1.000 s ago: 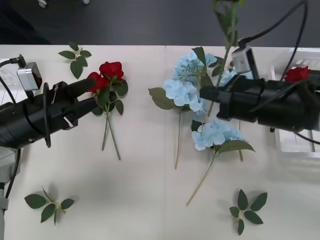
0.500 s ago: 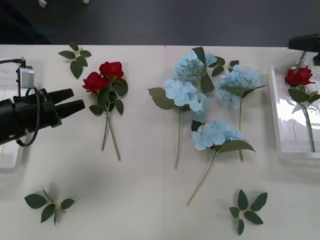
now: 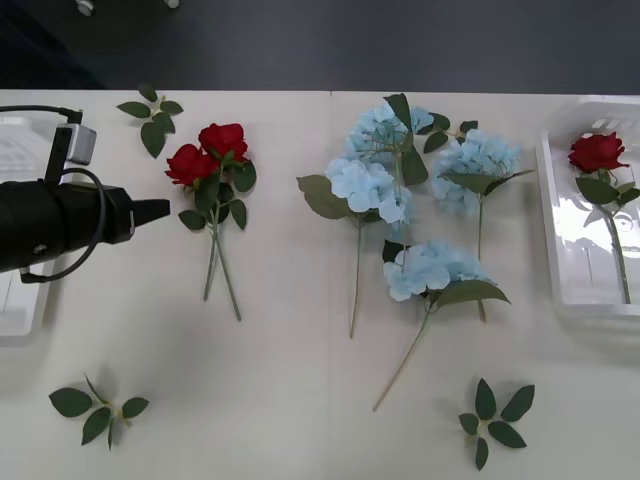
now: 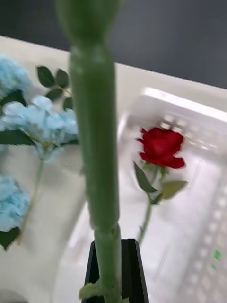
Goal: Put the red flowers into the right box and the blue flowers into the left box
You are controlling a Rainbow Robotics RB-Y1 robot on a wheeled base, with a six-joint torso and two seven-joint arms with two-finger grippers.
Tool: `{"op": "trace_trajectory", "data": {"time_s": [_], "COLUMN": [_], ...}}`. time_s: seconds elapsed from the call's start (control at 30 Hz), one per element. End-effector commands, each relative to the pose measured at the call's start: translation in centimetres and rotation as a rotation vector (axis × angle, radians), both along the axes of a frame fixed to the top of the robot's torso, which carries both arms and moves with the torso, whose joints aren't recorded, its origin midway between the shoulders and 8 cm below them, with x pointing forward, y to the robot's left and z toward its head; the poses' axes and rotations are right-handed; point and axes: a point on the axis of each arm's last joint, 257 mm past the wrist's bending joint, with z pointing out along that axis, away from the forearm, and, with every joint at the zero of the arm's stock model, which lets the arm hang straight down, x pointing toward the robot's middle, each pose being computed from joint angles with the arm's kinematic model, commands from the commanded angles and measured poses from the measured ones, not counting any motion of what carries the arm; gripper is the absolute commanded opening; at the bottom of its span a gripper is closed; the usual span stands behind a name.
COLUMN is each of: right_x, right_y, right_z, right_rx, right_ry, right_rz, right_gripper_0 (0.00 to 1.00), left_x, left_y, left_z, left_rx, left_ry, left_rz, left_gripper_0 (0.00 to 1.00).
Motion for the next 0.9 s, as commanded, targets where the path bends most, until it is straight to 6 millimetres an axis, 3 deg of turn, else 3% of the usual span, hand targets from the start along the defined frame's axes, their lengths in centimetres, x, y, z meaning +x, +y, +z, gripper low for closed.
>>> {"op": "trace_trajectory", "data": {"time_s": [0.03, 0.2, 0.4, 0.67, 0.9], "right_x": [-0.1, -0.4, -0.8, -1.0, 0.4], "right_y": [-2.6, -5.8, -7.5, -7.9, -6.4], "right_z": [0.0, -2.7, -6.4, -10.4, -13.3], "right_rx": [-0.086, -0.213, -0.273, -0.285, -0.241], "right_ry": [0.034, 0.095, 0.149, 0.213, 0.197], "right_rz": [-0.074, -0.149, -0.212, -0.336, -0.395], "right_gripper_0": [0.00, 0.00, 0.00, 0.00, 0.00], "left_x": [1.0, 2.1, 2.7, 4.1, 6.2], "left_y": [-0.7, -0.5, 0.2, 0.7, 0.8], "left_z": [1.5, 0.6, 0.0, -0.8, -1.8], "left_rx": [-0.094, -0.091, -0.026, 0.021, 0.020], "left_ry": [0.029, 0.092, 0.158, 0.176, 0.216], "left_rz": [0.121, 0.232, 0.335, 0.463, 0.545], "left_gripper_0": [0.91, 0.91, 0.90, 0.84, 0.82]}}
